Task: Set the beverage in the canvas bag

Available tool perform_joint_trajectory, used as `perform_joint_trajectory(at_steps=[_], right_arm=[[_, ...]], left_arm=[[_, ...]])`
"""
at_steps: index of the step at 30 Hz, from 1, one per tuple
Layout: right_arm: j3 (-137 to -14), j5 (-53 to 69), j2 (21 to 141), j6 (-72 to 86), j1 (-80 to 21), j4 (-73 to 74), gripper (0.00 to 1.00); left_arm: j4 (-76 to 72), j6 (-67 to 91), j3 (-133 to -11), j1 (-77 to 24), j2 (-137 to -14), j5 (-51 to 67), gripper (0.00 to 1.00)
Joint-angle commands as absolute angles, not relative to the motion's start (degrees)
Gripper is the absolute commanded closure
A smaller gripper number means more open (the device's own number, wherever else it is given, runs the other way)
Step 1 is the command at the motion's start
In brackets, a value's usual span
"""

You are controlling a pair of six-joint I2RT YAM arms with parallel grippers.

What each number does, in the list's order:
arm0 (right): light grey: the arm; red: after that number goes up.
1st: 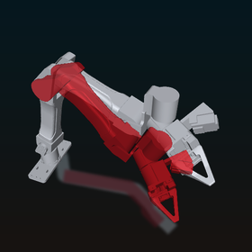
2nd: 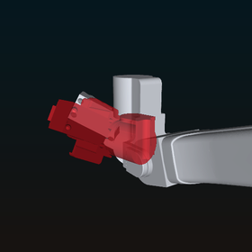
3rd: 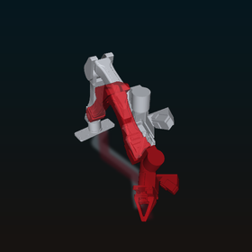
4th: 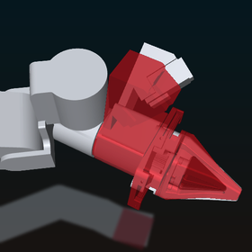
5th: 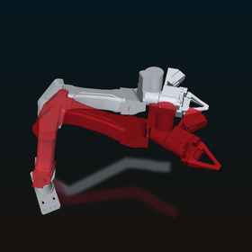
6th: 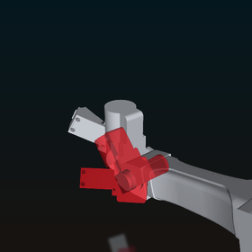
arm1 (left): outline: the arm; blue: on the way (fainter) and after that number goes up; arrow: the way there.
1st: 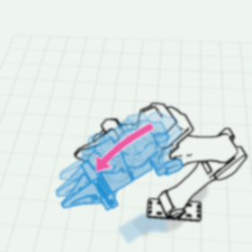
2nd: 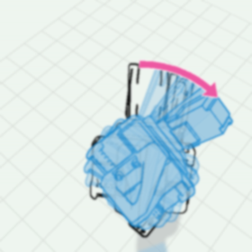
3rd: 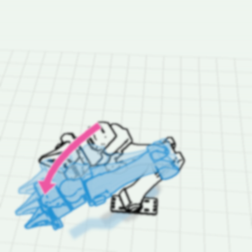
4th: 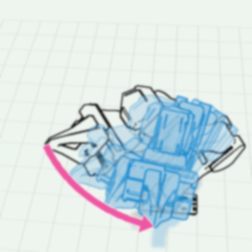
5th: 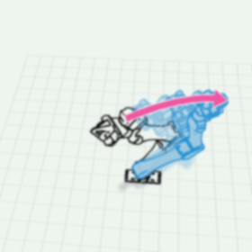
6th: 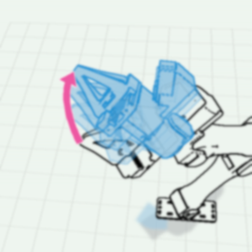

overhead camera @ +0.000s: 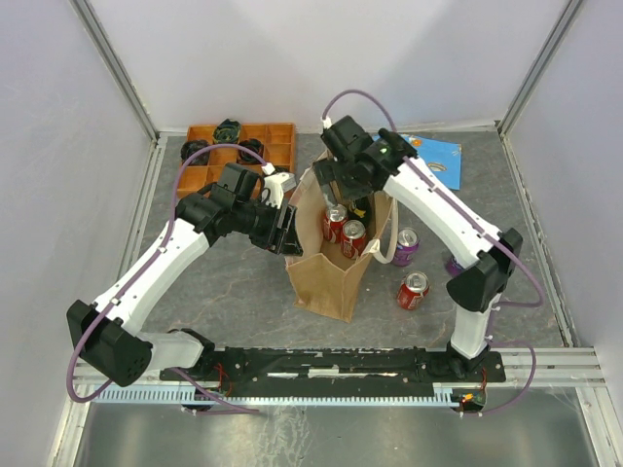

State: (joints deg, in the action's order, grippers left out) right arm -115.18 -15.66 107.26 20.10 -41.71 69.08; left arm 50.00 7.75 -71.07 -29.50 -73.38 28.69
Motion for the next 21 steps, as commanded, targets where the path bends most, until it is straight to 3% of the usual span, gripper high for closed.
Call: perform_joint_trajectory(at_steps=[1,7,16,21], right_arm=[[-123.3,-19.0,103.2,20.0,-40.9,70.5,0.01],[-121.9,-19.4,98.2,20.9,-27.6,72.9,0.01],[-95.6,-11.9,88.2,17.3,-0.1,74.6,0.01],[-83.6,-6.3,84.4,16.7,8.0,69.8,0.01]], left_arm=[[47.4,6.4,-72.3,-29.6,-72.5,29.8,0.32],[47.3,6.4,-72.7,-29.5,-72.8,30.0,0.32],[47.3,6.2,-72.6,-29.5,-72.3,29.9,0.32],[47.3,6.4,-71.9,-29.6,-71.7,29.9,0.32]])
